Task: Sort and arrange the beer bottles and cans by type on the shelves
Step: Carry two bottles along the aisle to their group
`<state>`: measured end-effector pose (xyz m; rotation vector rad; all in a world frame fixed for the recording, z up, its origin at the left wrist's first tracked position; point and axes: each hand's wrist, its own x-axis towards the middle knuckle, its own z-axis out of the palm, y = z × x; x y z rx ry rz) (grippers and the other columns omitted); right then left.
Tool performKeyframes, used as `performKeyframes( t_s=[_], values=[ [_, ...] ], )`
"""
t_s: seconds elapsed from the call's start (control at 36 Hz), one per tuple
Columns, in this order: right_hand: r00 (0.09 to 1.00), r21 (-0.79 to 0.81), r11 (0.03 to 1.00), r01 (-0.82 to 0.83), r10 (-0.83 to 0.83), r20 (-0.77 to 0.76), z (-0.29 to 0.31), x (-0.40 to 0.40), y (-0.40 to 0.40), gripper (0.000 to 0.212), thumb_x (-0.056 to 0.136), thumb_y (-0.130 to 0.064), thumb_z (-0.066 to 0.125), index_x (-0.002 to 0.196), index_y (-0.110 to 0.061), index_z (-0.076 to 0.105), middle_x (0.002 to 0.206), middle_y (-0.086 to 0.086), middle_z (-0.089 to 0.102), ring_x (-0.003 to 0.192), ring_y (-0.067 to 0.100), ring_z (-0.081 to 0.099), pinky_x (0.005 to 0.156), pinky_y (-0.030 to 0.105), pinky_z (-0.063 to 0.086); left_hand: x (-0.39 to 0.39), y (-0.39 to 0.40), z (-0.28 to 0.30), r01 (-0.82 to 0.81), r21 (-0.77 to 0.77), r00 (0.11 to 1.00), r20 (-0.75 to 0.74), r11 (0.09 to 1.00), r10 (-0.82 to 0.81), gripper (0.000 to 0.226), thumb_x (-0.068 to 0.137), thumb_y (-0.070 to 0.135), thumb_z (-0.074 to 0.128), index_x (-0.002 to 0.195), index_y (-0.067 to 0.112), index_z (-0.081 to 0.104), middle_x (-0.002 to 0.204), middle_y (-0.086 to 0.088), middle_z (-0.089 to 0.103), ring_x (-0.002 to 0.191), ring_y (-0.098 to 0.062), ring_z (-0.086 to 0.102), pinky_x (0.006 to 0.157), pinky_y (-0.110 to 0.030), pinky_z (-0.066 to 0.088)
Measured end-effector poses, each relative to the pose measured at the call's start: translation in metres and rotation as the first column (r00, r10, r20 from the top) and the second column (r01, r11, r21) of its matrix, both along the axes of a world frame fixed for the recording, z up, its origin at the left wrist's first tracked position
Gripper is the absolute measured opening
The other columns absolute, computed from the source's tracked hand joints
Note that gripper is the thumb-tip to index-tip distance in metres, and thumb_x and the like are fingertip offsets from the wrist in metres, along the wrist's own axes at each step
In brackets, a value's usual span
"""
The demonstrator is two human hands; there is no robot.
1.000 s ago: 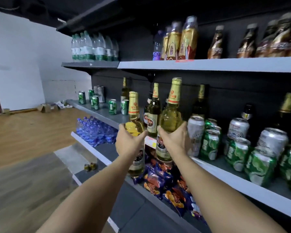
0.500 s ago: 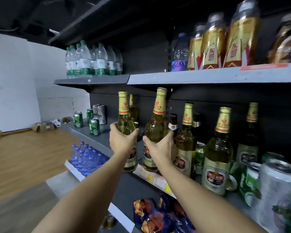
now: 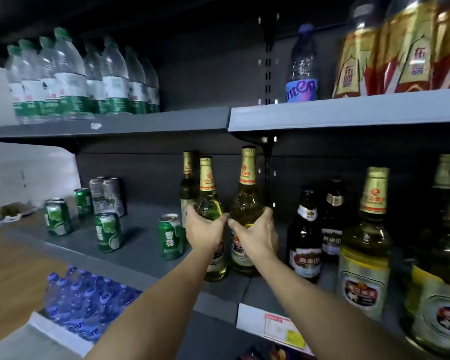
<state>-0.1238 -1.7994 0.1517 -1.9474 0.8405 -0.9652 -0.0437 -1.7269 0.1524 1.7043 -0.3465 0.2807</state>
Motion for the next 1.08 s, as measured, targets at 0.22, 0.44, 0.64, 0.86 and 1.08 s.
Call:
performKeyframes(
  t_s=[0.22, 0.44, 0.64, 0.86, 1.08],
  values=[
    [0.992, 0.034, 0.992, 0.122, -0.122, -0.016, -0.007, 0.036, -0.016, 0.076, 0.073, -0.045, 0.078, 0.128, -0.012, 0.038, 0.129, 0.008, 0.053, 0.115, 0.034, 0.055, 0.088, 0.039, 0.047, 0.045, -0.006, -0.005, 0.13, -0.012, 0.991, -0.008, 0.991, -0.13, 0.069, 0.068, 0.026, 0.083, 0.125, 0.018, 0.045, 0.112, -0.003, 0.06, 0.109, -0.027, 0.057, 0.09, -0.031, 0.039],
    [0.987, 0.043, 0.986, 0.159, -0.157, -0.043, -0.012, 0.065, -0.028, 0.08, 0.072, -0.046, 0.079, 0.13, -0.011, 0.037, 0.131, 0.008, 0.052, 0.115, 0.036, 0.055, 0.09, 0.044, 0.049, 0.068, -0.011, -0.009, 0.193, 0.003, 0.981, -0.007, 0.981, -0.193, 0.071, 0.068, 0.028, 0.084, 0.127, 0.017, 0.045, 0.111, 0.001, 0.058, 0.104, -0.022, 0.056, 0.084, -0.024, 0.035],
    [0.984, 0.015, 0.986, 0.168, -0.167, -0.064, -0.019, 0.073, -0.036, 0.078, 0.074, -0.046, 0.077, 0.13, -0.009, 0.037, 0.13, 0.01, 0.053, 0.115, 0.034, 0.055, 0.088, 0.041, 0.048, 0.079, -0.013, -0.012, 0.262, -0.007, 0.965, 0.004, 0.965, -0.262, 0.074, 0.069, 0.026, 0.084, 0.13, 0.019, 0.041, 0.111, 0.004, 0.057, 0.098, -0.014, 0.052, 0.085, -0.023, 0.036],
    [0.977, -0.029, 0.984, 0.176, -0.179, -0.119, -0.021, 0.068, -0.032, 0.084, 0.073, -0.053, 0.075, 0.135, -0.015, 0.032, 0.136, 0.005, 0.049, 0.119, 0.029, 0.053, 0.087, 0.04, 0.047, 0.077, -0.013, -0.018, 0.254, -0.007, 0.966, 0.047, 0.967, -0.254, 0.09, 0.073, 0.029, 0.082, 0.143, 0.018, 0.027, 0.131, -0.002, 0.047, 0.116, -0.017, 0.046, 0.096, -0.03, 0.036],
    [0.942, -0.381, 0.861, 0.336, -0.318, 0.112, -0.036, 0.018, -0.009, 0.042, 0.09, -0.032, 0.059, 0.126, -0.014, 0.048, 0.12, 0.003, 0.056, 0.113, 0.022, 0.053, 0.088, 0.038, 0.045, 0.024, -0.011, -0.013, -0.125, -0.01, 0.913, 0.389, 0.992, 0.12, 0.06, 0.078, 0.031, 0.072, 0.125, 0.004, 0.048, 0.117, -0.017, 0.051, 0.113, -0.033, 0.045, 0.097, -0.042, 0.033]
  ],
)
